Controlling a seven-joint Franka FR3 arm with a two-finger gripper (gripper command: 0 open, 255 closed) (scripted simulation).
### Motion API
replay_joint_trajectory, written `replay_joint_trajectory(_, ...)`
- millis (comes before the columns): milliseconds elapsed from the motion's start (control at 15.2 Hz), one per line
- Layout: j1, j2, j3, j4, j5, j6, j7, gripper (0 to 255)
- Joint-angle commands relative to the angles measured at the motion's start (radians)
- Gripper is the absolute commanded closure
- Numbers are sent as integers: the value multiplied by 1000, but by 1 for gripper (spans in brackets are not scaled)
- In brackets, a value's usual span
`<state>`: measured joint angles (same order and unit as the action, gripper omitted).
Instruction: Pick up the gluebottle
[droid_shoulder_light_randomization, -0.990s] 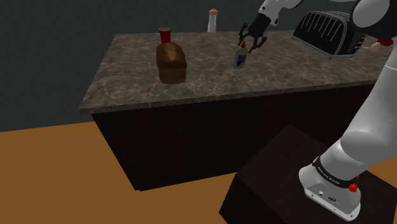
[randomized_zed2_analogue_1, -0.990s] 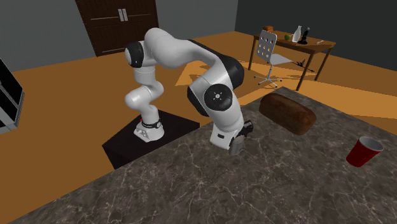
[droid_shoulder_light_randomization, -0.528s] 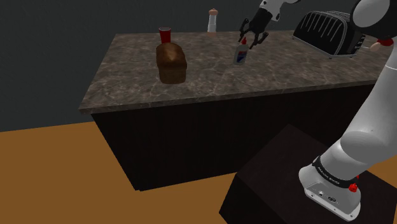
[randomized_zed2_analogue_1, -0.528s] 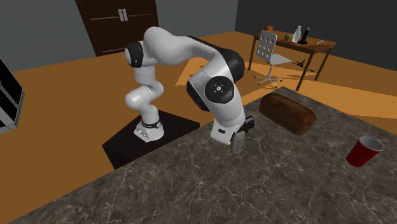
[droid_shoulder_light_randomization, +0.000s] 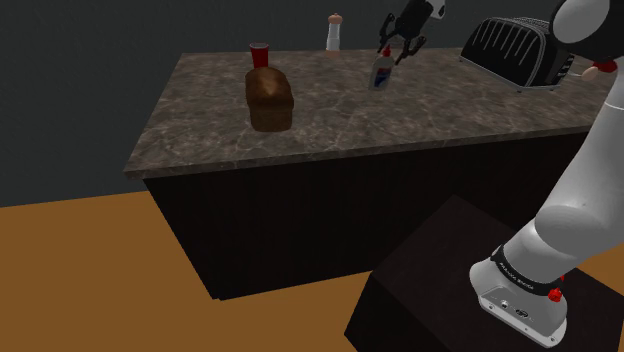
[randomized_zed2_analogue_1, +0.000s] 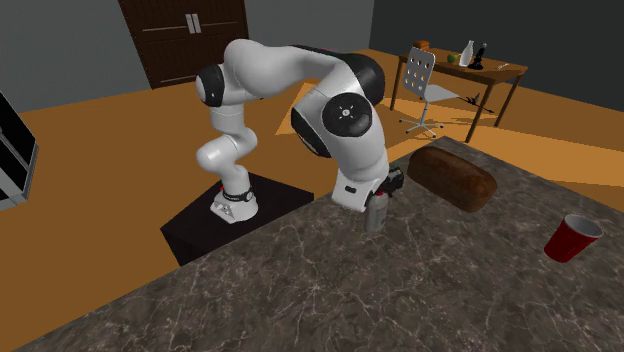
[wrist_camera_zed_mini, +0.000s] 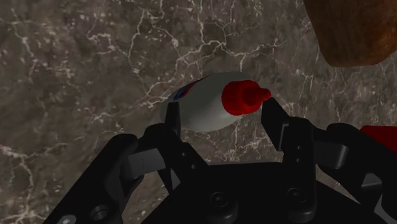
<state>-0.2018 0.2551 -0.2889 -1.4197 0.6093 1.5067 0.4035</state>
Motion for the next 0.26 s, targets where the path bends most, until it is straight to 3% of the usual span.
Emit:
replay_joint_trajectory(0,-5,6,-1,35,2,-27,12,255)
replay_joint_trajectory(198,-7,10,-1,55,4,-41,19,255)
